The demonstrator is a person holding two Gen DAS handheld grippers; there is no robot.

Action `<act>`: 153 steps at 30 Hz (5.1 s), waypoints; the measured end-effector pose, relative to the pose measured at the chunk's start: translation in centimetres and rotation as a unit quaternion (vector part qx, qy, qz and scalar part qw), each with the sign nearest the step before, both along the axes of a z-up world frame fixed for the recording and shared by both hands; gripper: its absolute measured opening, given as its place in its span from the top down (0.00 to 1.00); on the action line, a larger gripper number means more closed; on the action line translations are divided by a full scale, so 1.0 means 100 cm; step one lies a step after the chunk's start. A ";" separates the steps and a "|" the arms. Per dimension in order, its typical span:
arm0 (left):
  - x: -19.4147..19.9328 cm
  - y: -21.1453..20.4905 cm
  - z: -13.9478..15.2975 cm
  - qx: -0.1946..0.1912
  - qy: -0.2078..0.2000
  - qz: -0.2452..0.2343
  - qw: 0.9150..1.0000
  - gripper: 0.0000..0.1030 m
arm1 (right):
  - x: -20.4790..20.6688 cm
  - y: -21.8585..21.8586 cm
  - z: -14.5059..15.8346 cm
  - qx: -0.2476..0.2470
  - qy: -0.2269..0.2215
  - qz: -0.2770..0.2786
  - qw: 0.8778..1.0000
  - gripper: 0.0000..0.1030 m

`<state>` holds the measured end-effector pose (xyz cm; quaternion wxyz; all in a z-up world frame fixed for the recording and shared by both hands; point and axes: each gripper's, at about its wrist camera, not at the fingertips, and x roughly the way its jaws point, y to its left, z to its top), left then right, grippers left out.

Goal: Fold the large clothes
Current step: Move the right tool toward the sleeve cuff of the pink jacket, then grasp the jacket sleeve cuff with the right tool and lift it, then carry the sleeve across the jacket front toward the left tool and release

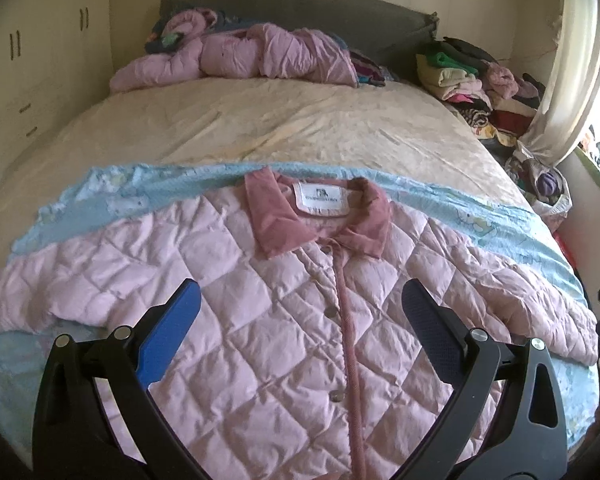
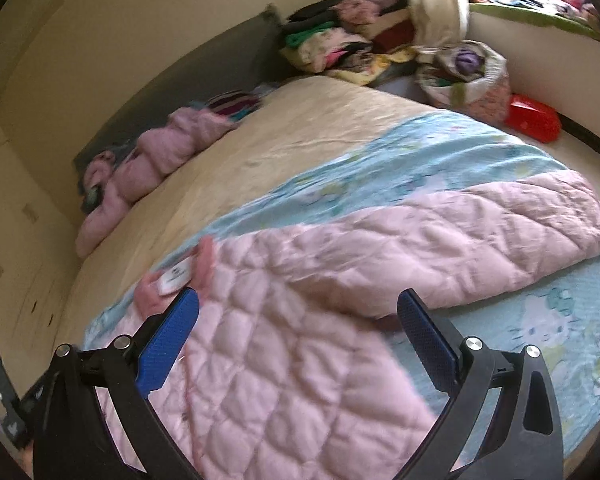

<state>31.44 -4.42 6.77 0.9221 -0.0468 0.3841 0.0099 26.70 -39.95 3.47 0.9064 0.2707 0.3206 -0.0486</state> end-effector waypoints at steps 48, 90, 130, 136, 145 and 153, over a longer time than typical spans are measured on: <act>0.018 0.025 -0.047 -0.006 0.025 -0.018 1.000 0.09 | -0.014 -0.242 -0.099 0.122 0.009 -0.264 0.957 0.83; 0.012 0.127 -0.033 -0.230 0.023 -0.029 0.973 0.09 | 0.073 0.179 -0.017 -0.043 -0.084 0.208 0.973 0.87; 0.031 0.161 -0.092 -0.368 0.074 0.010 0.927 0.09 | 0.057 0.269 -0.092 0.051 0.032 0.352 0.934 0.71; 0.039 0.157 -0.118 -0.362 0.105 0.017 0.926 0.09 | 0.042 0.262 -0.096 0.064 0.053 0.345 0.935 0.59; 0.043 0.122 -0.125 -0.237 0.095 0.011 0.967 0.57 | 0.010 0.206 -0.077 0.068 0.023 0.287 0.955 0.53; 0.031 0.130 -0.076 -0.236 -0.008 -0.022 0.971 0.93 | -0.016 0.159 -0.086 0.054 0.037 0.250 0.966 0.53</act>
